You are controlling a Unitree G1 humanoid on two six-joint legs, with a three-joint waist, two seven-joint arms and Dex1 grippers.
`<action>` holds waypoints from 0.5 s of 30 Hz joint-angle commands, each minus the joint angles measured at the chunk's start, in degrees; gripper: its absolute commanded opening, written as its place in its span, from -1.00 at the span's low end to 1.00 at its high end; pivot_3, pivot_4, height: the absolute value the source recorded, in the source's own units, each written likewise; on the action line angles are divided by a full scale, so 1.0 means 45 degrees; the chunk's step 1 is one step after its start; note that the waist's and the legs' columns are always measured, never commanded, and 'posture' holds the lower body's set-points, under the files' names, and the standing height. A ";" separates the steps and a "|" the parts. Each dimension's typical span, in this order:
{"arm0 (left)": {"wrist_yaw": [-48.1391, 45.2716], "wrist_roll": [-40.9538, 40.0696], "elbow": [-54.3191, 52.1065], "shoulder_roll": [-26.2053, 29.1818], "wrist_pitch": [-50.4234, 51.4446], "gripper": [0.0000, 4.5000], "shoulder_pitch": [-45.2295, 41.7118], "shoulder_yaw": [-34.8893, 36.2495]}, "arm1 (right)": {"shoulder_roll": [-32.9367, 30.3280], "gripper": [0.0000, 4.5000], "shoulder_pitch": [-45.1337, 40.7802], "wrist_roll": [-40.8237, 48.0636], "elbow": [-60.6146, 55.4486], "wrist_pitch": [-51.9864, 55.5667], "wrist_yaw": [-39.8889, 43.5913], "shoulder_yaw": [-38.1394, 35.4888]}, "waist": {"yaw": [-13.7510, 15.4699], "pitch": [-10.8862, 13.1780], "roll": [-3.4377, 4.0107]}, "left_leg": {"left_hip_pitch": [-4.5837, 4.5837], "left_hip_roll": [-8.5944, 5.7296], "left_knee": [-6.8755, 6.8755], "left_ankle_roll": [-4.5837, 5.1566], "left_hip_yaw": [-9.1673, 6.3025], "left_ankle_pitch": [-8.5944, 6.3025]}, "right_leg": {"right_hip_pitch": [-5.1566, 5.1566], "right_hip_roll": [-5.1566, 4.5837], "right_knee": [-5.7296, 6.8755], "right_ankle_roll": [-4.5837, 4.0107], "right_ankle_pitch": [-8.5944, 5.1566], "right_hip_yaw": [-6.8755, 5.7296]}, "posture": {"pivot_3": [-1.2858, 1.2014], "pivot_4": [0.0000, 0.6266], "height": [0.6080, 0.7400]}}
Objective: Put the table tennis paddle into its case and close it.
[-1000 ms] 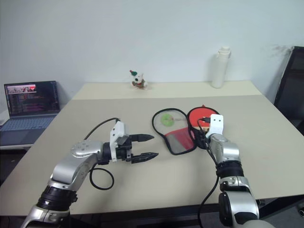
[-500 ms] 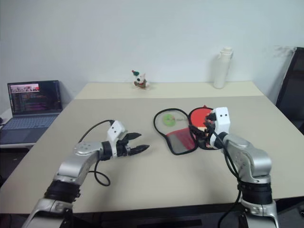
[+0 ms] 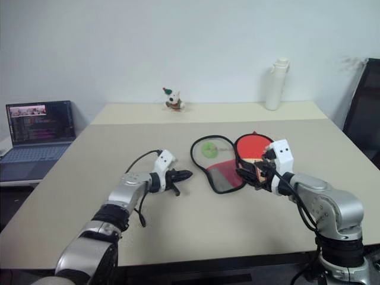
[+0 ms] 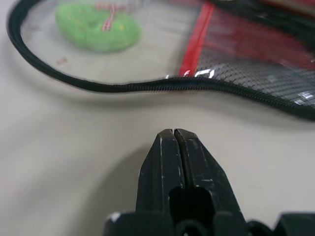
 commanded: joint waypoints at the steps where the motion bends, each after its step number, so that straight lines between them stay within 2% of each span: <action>1: 0.0783 0.0311 0.1335 -0.0764 -0.0944 -0.98 -0.0976 0.0216 | -0.0049 0.83 -0.0024 0.0332 -0.0535 -0.0003 -0.0191 -0.0581 | 0.0016 0.0002 -0.0004 | -0.0001 0.0000 0.0001 0.0000 0.0000 0.0000 | 0.0000 0.0000 0.0000 0.0020 -0.0011 -0.0002 | 0.03 -0.52 1.00; 15: 0.1134 0.0912 0.4232 -0.2994 -0.2448 -0.98 -0.4974 0.0528 | -0.0447 0.83 0.0932 0.0782 -0.1672 0.0567 -0.1072 -0.2008 | 0.0033 0.0014 -0.0028 | -0.0016 -0.0033 -0.0002 0.0000 0.0008 -0.0001 | 0.0001 0.0001 -0.0022 0.0033 -0.0015 -0.0010 | 0.03 -0.52 1.00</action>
